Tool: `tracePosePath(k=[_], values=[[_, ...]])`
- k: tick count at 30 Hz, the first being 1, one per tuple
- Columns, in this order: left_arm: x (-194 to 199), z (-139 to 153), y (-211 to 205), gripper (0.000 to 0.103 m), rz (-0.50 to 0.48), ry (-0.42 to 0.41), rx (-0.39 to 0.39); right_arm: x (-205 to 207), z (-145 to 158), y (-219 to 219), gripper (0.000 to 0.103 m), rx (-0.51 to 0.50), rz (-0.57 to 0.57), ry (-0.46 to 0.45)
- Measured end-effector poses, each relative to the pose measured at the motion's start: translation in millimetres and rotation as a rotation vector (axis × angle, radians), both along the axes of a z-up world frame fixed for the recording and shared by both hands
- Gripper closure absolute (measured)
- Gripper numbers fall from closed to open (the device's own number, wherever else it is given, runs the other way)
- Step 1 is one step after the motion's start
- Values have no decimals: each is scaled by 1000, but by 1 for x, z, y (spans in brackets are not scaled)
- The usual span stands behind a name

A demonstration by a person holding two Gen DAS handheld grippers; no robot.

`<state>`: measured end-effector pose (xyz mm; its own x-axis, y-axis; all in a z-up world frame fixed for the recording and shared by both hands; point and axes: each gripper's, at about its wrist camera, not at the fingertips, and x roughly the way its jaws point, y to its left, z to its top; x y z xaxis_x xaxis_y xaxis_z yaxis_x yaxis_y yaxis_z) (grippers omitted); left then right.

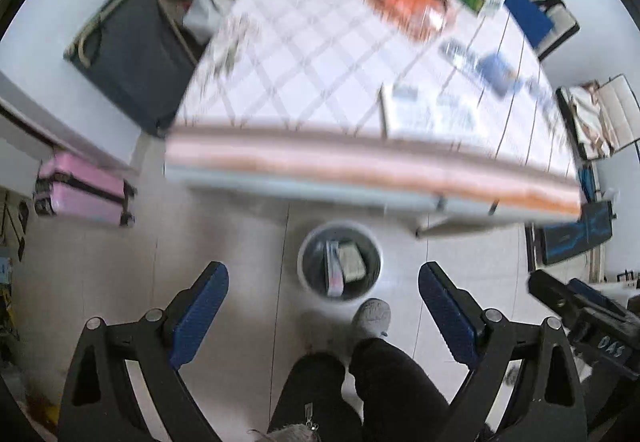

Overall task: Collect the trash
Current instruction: 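Grasp the orange snack bag with the left tool while the right tool grasps the white box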

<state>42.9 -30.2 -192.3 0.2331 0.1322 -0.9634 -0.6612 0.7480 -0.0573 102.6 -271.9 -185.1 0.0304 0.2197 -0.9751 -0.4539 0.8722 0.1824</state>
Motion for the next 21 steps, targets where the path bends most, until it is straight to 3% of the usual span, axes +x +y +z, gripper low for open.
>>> tracePosePath(k=[5,11,21], values=[[58,13,19,6,15,-7,30,74,41,16,0,17,-38,-62],[138,13,49,6,72,31,14,182,50,39,0,46,-77,-76],[297,-38,128,7,291,33,-243,406,16,148,0,-33,44,-81]])
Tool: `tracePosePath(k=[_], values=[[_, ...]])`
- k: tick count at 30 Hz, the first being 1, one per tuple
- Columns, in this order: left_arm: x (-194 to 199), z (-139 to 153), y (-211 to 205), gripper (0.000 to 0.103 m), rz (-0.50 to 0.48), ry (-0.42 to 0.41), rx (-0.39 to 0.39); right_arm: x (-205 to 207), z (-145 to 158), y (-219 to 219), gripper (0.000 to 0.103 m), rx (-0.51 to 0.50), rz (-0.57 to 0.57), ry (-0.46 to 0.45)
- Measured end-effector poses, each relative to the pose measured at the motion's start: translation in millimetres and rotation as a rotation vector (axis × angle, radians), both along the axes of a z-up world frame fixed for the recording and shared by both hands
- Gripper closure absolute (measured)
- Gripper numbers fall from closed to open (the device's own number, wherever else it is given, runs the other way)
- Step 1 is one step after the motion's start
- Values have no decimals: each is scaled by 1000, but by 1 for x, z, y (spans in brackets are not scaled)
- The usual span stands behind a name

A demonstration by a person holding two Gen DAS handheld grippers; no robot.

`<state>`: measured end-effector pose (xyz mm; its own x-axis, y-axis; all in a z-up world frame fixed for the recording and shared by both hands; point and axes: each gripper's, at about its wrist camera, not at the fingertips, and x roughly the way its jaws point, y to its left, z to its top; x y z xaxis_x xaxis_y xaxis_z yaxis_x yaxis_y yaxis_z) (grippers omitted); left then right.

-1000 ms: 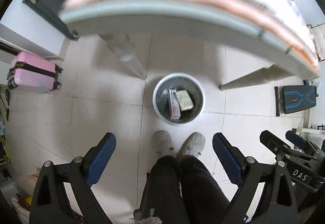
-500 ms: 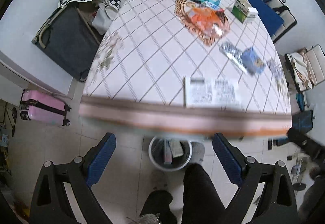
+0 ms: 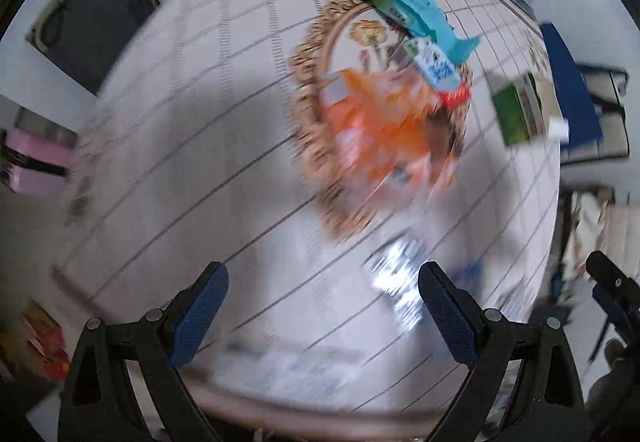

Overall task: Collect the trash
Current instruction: 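Grasp the orange snack bag with the left tool while the right tool grasps the white box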

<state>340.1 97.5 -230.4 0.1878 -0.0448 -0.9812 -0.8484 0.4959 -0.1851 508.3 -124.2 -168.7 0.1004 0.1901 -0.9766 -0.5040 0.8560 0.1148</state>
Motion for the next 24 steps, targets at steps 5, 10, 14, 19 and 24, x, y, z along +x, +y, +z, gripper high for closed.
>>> tracePosePath(k=[5,10,14,19,24], values=[[57,-37,28,7,43,-6,-46,80,-17,57,0,-42,70,-30],[83,-63,43,34,52,29,-46,133,-47,111,0,-78,147,-17],[85,-63,44,82,50,40,6,148,-78,143,0,-120,221,19],[82,-52,36,97,1,59,74,150,-109,161,2,-184,261,37],[72,-25,31,100,-36,75,155,143,-101,157,29,-166,262,19]])
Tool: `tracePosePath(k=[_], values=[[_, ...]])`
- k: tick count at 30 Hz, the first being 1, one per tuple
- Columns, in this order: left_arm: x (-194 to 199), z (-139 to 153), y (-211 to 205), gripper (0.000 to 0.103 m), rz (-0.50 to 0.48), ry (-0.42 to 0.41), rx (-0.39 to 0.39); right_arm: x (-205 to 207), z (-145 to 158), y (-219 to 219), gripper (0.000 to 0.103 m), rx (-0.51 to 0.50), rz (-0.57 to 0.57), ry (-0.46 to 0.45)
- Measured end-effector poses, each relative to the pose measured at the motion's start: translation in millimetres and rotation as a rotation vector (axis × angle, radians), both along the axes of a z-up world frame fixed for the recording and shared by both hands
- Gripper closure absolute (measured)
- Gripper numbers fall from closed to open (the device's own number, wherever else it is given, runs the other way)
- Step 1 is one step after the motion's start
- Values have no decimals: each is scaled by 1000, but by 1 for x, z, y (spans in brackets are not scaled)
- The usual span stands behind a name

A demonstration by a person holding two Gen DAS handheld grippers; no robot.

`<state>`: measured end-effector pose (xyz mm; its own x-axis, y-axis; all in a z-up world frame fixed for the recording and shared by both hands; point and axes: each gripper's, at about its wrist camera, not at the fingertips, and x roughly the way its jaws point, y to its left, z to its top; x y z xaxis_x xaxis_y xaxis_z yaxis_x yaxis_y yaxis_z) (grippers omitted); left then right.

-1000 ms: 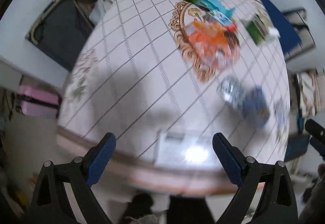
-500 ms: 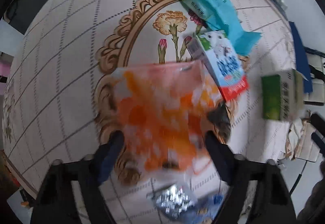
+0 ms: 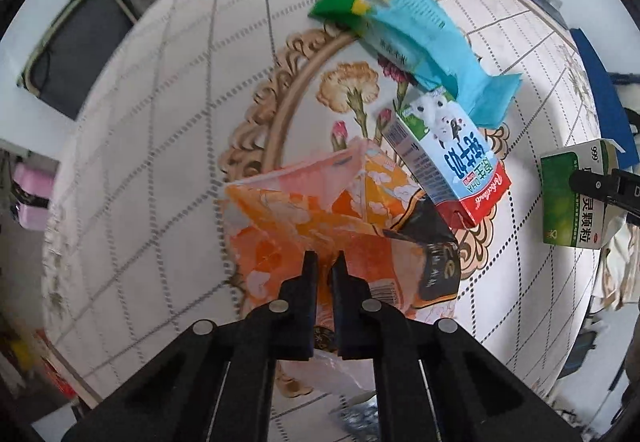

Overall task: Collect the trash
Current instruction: 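Grasp the orange snack bag with the left tool while the right tool grasps the white box, then carry the bag and box over the bin and open both tools to drop them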

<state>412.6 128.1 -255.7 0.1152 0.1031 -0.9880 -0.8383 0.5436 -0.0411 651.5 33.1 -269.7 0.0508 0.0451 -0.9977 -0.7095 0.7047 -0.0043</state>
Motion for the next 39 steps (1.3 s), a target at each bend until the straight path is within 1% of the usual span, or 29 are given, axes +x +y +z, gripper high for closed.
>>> tracePosePath(k=[3,6,8,12,14,18,20,24,27,28,29,30,32,35,36,37,39], values=[[-11,19,-7,100,-27,5,49,-12,15,-9,33,22,-11,-27],[-21,37,-15,101,-57,6,98,-26,31,-23,34,53,-41,-41],[-29,49,-19,101,-71,-1,114,-36,44,-36,35,75,-61,-57],[-50,73,-28,102,-100,-33,149,-73,76,-61,35,130,-87,-67],[-58,81,-32,102,-116,-52,163,-92,90,-71,35,153,-96,-74],[-97,107,-49,102,-155,-111,196,-150,123,-104,35,208,-120,-95],[-118,117,-54,102,-184,-139,213,-187,139,-122,35,235,-137,-109],[-177,146,-81,102,-255,-208,238,-266,166,-160,35,294,-187,-138],[-221,160,-98,102,-318,-248,237,-321,179,-192,35,337,-238,-147],[-234,162,-103,102,-340,-252,233,-345,184,-206,35,355,-262,-153],[-248,164,-109,102,-357,-253,223,-369,186,-220,35,366,-290,-147],[-265,165,-115,102,-375,-255,206,-383,187,-229,35,372,-304,-136],[-292,163,-126,102,-397,-256,169,-427,183,-255,35,384,-343,-93],[-330,148,-147,102,-430,-242,103,-480,167,-287,35,368,-362,-47],[-344,137,-154,102,-437,-229,72,-504,153,-302,35,346,-369,-12],[-355,127,-161,102,-441,-212,46,-517,142,-311,35,335,-375,21],[-373,99,-170,102,-429,-172,-24,-545,108,-333,35,297,-402,107]])
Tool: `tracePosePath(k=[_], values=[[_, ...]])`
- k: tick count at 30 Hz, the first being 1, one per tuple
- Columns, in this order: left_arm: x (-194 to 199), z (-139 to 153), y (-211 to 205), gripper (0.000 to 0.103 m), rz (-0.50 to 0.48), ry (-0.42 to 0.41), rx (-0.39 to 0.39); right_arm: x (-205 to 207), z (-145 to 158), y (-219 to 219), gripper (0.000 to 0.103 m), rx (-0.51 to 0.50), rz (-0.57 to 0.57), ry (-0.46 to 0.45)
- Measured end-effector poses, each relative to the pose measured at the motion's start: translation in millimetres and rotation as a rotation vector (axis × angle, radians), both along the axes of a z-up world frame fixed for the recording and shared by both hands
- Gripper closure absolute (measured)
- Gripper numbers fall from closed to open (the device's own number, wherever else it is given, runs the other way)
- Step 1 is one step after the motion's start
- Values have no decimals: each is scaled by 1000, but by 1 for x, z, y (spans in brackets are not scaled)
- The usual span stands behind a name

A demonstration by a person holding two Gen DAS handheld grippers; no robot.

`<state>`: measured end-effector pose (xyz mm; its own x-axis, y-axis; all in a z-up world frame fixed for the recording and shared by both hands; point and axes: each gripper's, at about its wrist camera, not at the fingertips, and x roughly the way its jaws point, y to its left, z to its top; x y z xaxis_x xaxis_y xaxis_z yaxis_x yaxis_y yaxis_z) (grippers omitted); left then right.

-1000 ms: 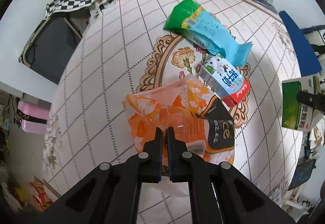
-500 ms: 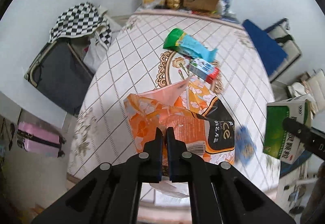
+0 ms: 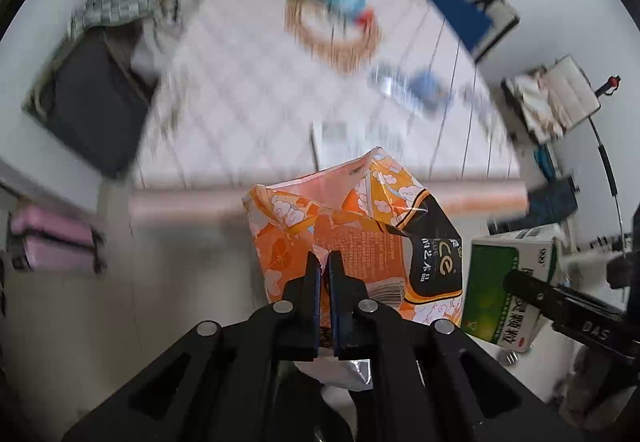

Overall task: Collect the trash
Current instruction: 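Carry the bag and box over the bin and open both tools to drop them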

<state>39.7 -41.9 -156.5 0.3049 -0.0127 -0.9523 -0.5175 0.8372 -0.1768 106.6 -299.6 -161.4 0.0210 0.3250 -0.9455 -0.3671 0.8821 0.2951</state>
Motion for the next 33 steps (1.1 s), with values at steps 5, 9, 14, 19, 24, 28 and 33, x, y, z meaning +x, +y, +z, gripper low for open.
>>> tracePosePath(k=[5,9,14,19,24,28,33], values=[[-24,-96,-19,102,23,159,-118,-35,-88,-31,35,-58,-19,153],[-19,-194,-25,101,41,251,-156,-43,-181,-35,35,-78,-2,213],[0,-326,-16,100,95,304,-228,-35,-295,-30,34,-82,-16,222],[23,-430,-6,98,97,316,-277,-23,-418,-23,31,-80,-60,281],[30,-482,4,49,119,305,-278,-19,-495,-7,25,-49,-51,330],[9,-483,11,0,161,294,-272,-16,-533,3,15,-7,-52,398],[-11,-465,14,0,184,307,-187,-19,-534,9,0,-61,-16,372]])
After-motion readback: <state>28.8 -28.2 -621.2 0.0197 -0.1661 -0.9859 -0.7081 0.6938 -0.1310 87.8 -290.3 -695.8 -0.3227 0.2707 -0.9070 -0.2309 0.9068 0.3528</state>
